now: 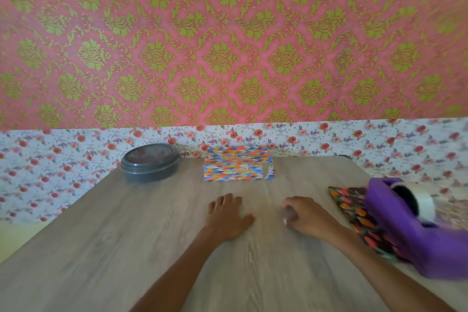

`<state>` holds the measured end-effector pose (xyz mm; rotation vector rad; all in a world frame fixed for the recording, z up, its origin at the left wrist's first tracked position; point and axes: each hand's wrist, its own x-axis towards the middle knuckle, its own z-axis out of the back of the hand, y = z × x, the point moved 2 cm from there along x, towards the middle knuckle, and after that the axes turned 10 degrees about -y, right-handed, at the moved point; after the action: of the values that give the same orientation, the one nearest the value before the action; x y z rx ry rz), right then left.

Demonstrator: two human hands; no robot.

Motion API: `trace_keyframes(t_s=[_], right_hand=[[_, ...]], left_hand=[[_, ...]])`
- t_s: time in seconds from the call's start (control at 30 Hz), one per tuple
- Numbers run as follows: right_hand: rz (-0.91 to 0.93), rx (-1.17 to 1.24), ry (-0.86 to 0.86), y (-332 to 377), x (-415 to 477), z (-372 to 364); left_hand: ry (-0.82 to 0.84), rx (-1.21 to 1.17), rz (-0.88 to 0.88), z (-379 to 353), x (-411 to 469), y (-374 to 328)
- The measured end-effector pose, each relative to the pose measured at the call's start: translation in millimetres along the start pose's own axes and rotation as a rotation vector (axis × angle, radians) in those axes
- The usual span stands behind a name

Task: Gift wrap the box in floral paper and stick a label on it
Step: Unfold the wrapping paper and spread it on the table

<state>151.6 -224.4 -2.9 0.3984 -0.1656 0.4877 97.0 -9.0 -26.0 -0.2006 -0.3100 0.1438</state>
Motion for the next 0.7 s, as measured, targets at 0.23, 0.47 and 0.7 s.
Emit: trace_keyframes(t_s=[0.23,0.47,0.7], right_hand=[[0.036,0.092,-0.385,-17.1,-106.9,67.1],[-0.265,-0.26,-0.866,-87.4,-189.0,109.9],[-0.474,-0.014,-0.583,-129.6,-188.5,114.7]], left_hand=[[0.149,-0.127,-0.255,9.5,-56.1,-65.2],[0.219,-0.34,-0.453,6.2,-61.6,-148.0],[0.024,-0.536,-0.49,2.3,-65.3,-235.3]])
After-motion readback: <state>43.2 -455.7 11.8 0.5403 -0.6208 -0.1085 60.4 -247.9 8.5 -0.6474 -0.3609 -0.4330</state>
